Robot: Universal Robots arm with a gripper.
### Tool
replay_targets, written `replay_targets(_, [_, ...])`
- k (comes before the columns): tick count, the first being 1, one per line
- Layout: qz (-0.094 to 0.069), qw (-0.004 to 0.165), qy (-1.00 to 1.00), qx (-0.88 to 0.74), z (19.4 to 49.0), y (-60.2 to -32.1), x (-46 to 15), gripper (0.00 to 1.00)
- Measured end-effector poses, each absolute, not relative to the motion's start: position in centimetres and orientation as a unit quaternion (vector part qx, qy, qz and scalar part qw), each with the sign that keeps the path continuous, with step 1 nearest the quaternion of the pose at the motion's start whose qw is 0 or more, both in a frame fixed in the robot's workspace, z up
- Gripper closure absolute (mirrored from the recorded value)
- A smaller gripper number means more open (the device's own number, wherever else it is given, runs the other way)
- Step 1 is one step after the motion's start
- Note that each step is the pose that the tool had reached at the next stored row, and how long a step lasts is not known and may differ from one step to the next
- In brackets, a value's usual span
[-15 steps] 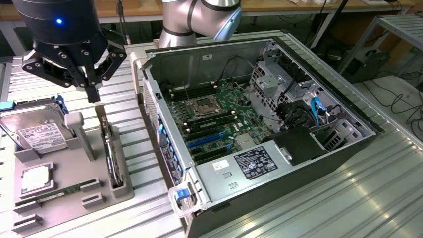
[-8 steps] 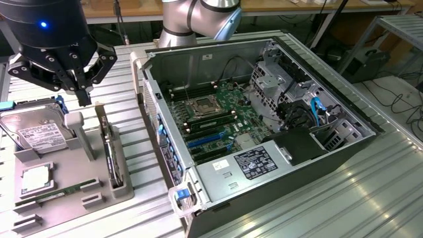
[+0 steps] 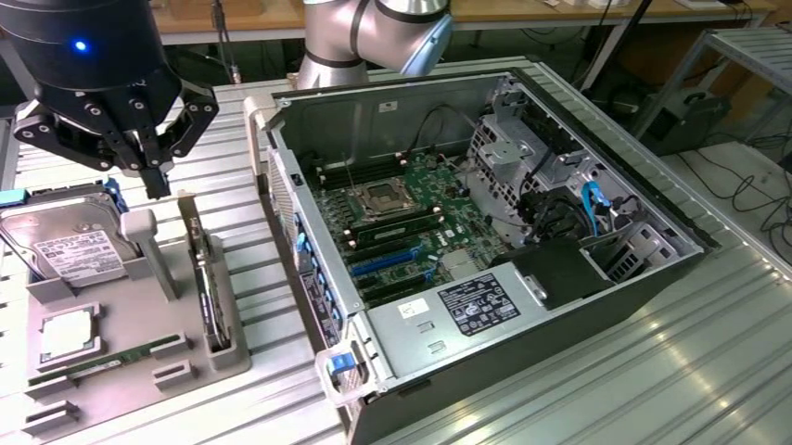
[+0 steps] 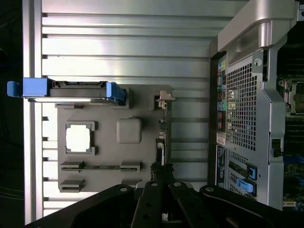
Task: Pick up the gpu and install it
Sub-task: 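Pick up the gpu and move the gpu toward the slot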
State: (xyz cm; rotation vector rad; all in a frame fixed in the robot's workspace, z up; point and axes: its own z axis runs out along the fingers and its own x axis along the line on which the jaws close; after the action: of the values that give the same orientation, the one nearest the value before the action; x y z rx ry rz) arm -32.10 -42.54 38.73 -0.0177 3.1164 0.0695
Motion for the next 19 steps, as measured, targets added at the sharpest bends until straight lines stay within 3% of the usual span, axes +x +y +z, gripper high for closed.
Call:
replay_targets(9, [0.022, 0.012, 1.0, -0.006, 38.74, -42.54, -32.1, 0.89])
replay_targets(11, [0.022, 0.012, 1.0, -0.006, 38.73, -42.54, -32.1, 0.83])
replay_targets(13, [0.022, 0.012, 1.0, -0.006, 38.73, -42.54, -32.1, 0.64])
replay_targets(16, [0.022, 0.012, 1.0, -0.006, 38.73, -42.54, -32.1, 0.46])
replay_targets(18, [0.022, 0.012, 1.0, -0.006, 38.7, -42.54, -32.1, 0.4])
replay_targets(19, [0.021, 0.012, 1.0, -0.006, 38.34, -42.54, -32.1, 0.28])
